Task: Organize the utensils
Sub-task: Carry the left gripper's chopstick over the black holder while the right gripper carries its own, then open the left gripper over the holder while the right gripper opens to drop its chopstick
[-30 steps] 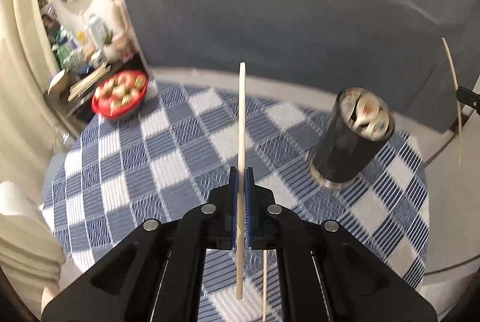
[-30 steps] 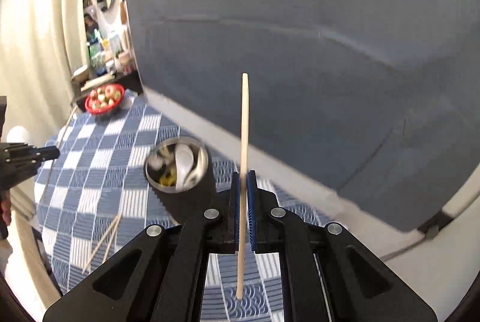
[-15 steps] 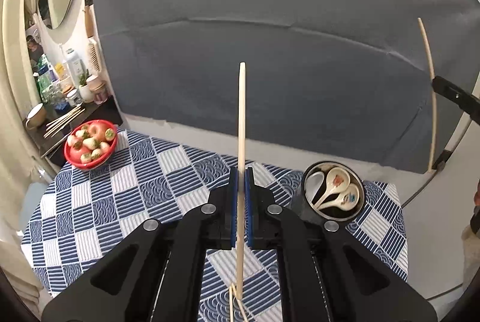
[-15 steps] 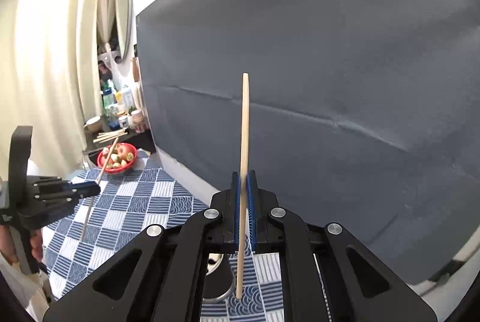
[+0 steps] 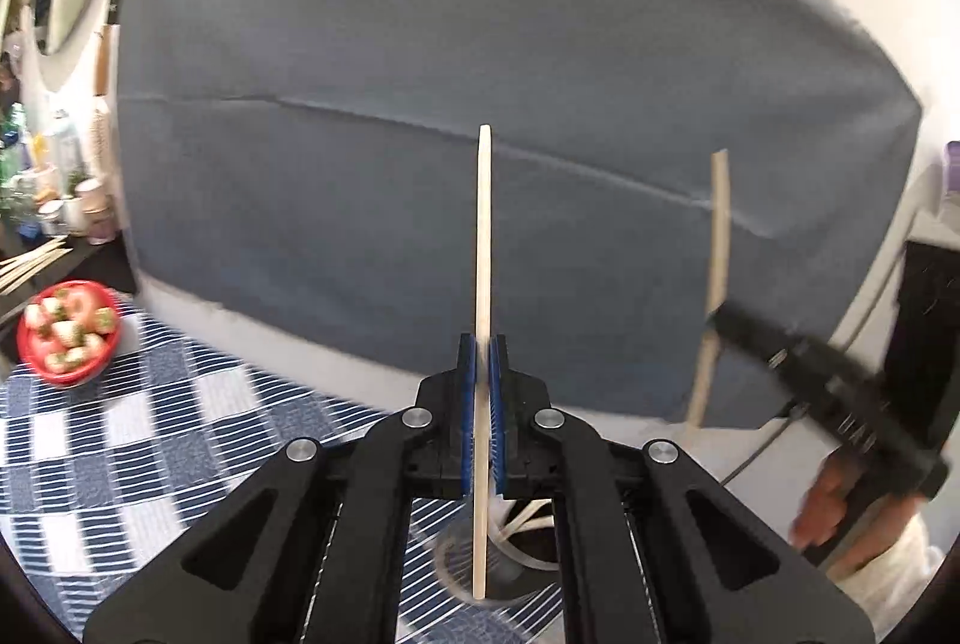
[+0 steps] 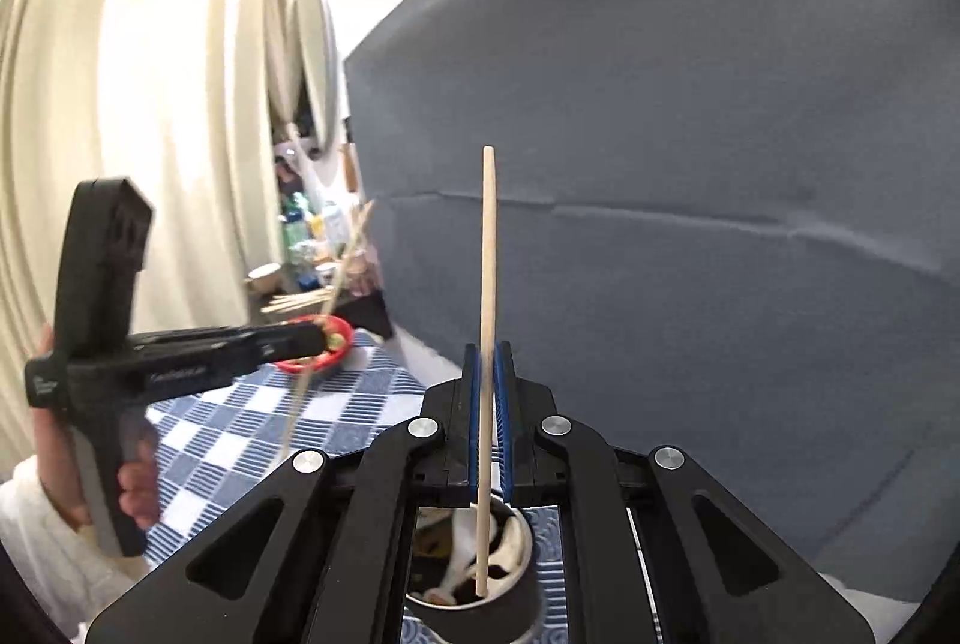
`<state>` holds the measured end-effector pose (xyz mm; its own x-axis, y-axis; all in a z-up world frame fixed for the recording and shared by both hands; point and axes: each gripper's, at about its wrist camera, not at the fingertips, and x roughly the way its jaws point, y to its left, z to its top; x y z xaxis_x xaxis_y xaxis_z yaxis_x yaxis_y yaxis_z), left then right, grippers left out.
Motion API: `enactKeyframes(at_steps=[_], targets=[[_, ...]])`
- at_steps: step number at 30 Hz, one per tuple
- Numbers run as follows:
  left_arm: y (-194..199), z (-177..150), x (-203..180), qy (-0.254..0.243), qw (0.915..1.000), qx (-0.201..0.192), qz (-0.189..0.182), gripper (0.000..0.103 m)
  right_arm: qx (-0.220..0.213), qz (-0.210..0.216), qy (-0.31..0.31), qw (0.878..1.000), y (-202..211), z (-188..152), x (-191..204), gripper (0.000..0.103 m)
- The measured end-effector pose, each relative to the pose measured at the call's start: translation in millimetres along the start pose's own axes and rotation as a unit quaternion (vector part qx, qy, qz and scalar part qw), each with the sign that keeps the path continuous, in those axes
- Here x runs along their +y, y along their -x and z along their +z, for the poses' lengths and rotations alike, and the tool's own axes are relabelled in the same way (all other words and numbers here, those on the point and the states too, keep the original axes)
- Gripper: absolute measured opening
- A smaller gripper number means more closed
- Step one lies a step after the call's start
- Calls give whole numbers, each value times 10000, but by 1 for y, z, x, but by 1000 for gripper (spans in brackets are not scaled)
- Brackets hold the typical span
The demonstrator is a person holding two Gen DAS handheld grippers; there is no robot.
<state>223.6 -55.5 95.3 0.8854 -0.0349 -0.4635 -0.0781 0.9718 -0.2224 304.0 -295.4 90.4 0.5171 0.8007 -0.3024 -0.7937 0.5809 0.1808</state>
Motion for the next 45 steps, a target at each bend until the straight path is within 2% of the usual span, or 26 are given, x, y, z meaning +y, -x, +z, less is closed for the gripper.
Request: enactKeyframes(at_steps=[4,8,22,30,36,38,39,40,41,42,43,44,45], targets=[[-16,-3,-11,-57,9994,-85,-341,5,25,230,-40,9997,-13,-12,-2,5],[-32,-9,-12,-16,9986,-72,-529,5,120,368,-94,9992,-24,-21,-3,5],[-73,-38,-5,177,9937,92,-1105,5,572,345,-90,9977,-55,-48,0,5],[-73,-51,-5,111,9935,244,-1104,5,775,311,-75,9965,-54,-61,1,5],[-60,-56,-3,91,9946,245,-1009,5,821,210,24,9964,-51,-56,6,6],[-53,-57,-3,23,9960,213,-865,17,809,44,108,9967,-52,-52,11,7],[-49,-57,-2,-12,9970,199,-744,36,801,16,121,9967,-51,-52,11,11],[-43,-58,-1,-22,9980,171,-604,54,776,-36,121,9969,-47,-50,11,24],[-39,-58,1,-19,9985,152,-534,59,734,-114,120,9972,-42,-48,10,35],[-33,-59,4,12,9989,133,-455,66,665,-220,127,9975,-37,-46,10,55],[-29,-59,7,52,9992,125,-378,79,600,-259,128,9978,-32,-44,11,61],[-24,-60,11,126,9996,115,-235,84,571,-274,125,9979,-28,-43,11,63],[-20,-61,16,187,9997,107,-150,88,547,-343,121,9978,-24,-40,12,71]])
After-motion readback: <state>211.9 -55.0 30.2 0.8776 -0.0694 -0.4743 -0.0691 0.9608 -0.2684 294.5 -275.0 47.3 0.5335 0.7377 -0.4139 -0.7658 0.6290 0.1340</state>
